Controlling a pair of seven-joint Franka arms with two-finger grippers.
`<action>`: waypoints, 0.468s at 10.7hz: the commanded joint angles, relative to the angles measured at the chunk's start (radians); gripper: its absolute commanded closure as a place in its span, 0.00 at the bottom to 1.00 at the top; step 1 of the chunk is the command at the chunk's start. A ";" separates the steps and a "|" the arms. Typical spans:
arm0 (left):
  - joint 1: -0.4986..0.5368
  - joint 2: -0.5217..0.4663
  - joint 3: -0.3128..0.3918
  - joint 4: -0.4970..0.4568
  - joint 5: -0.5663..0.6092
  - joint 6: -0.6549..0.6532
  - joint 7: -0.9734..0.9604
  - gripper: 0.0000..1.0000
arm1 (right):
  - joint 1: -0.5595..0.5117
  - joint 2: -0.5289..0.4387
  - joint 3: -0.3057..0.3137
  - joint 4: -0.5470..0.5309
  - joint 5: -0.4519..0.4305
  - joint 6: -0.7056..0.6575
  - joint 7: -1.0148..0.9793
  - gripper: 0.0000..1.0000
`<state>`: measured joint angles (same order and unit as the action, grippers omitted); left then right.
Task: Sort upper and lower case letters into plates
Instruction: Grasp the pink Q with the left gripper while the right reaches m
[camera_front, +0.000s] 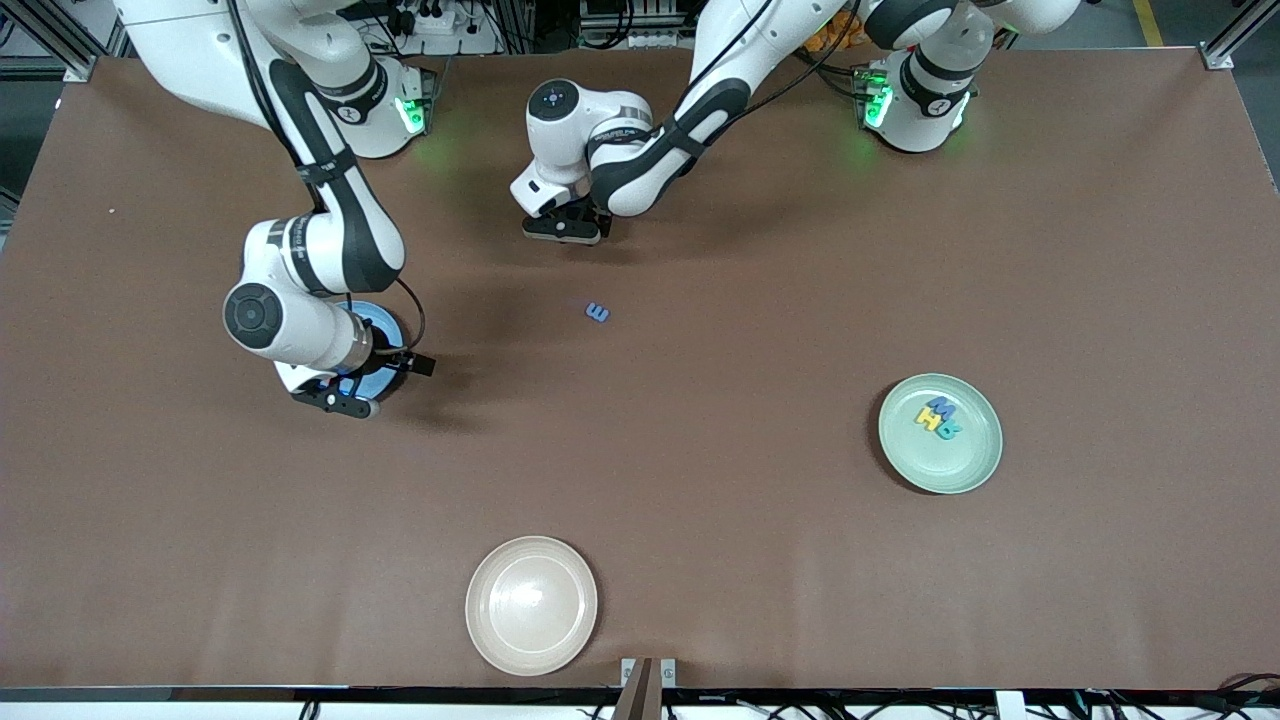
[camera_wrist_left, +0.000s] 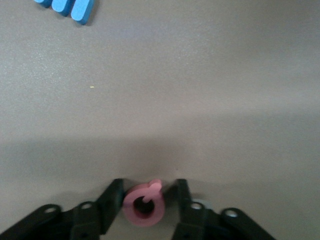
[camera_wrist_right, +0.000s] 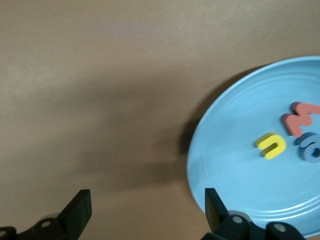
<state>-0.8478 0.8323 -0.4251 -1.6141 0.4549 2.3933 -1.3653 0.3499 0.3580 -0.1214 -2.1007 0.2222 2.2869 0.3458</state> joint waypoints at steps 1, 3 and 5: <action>-0.005 -0.009 0.002 -0.033 0.028 0.004 -0.049 0.94 | 0.011 0.002 0.009 0.013 0.025 0.000 0.019 0.00; -0.004 -0.009 0.002 -0.036 0.027 -0.021 -0.051 1.00 | 0.009 0.004 0.009 0.013 0.023 0.002 0.018 0.00; 0.018 -0.051 0.002 -0.035 0.027 -0.110 -0.044 1.00 | 0.011 0.004 0.009 0.013 0.023 0.002 0.018 0.00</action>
<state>-0.8471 0.8174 -0.4260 -1.6212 0.4552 2.3381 -1.3731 0.3621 0.3580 -0.1137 -2.0968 0.2235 2.2872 0.3575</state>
